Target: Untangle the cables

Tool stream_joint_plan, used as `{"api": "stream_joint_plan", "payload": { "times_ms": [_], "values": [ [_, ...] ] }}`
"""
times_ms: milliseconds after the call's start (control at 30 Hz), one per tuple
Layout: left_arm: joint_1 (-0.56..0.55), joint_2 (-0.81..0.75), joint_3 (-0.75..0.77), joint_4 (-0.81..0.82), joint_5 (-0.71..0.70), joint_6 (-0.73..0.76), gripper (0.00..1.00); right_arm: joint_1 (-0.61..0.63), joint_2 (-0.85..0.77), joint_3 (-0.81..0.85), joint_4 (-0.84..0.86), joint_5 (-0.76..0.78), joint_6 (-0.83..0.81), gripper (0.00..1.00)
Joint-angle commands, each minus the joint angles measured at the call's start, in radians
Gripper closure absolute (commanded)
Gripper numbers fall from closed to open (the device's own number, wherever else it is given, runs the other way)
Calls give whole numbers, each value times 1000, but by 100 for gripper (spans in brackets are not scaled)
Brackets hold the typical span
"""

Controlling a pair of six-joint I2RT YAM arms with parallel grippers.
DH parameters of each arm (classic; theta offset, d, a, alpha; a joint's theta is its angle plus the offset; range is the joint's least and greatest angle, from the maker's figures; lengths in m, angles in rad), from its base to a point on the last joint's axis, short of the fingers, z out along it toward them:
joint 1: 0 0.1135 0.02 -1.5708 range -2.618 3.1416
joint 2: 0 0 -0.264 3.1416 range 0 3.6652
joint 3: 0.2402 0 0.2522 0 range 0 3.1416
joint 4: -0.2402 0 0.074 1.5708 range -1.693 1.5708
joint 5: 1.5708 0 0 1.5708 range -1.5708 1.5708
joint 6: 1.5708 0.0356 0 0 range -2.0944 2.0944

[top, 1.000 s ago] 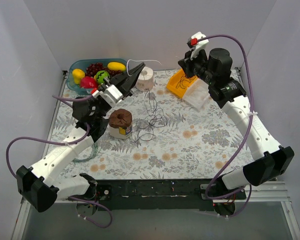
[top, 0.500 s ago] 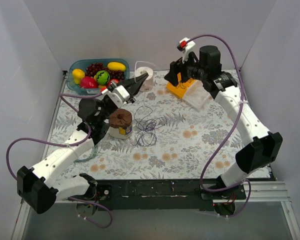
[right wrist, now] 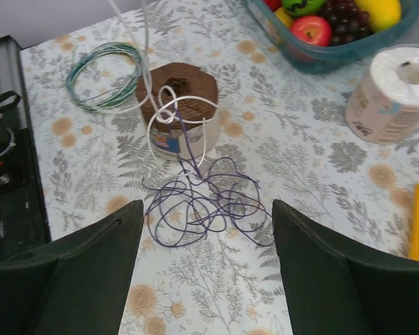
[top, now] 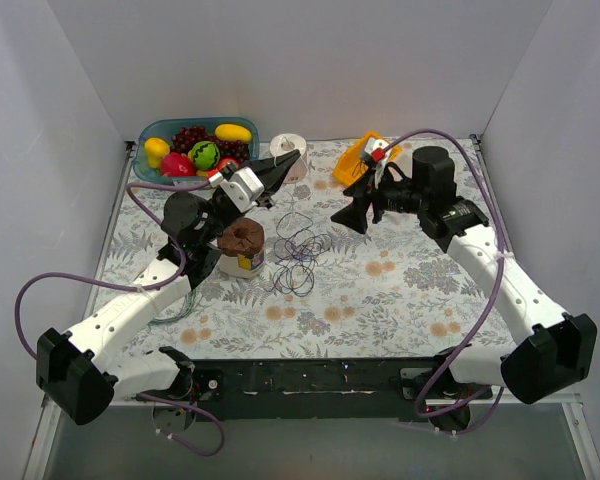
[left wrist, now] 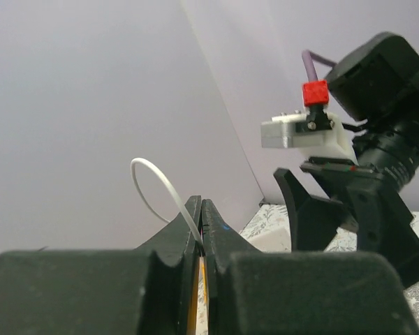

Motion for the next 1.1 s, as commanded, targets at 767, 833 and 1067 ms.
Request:
{"api": "stream_joint_plan", "payload": {
  "times_ms": [767,833,1067],
  "values": [
    [-3,-27,-21,40,4,4,100,87,311,15,331,-207,127,38],
    [-3,-29,-25,43,3,10,100,89,323,18,330,-208,127,44],
    [-3,-29,-36,191,-63,135,100,84,351,-3,267,-142,90,99]
  ]
}}
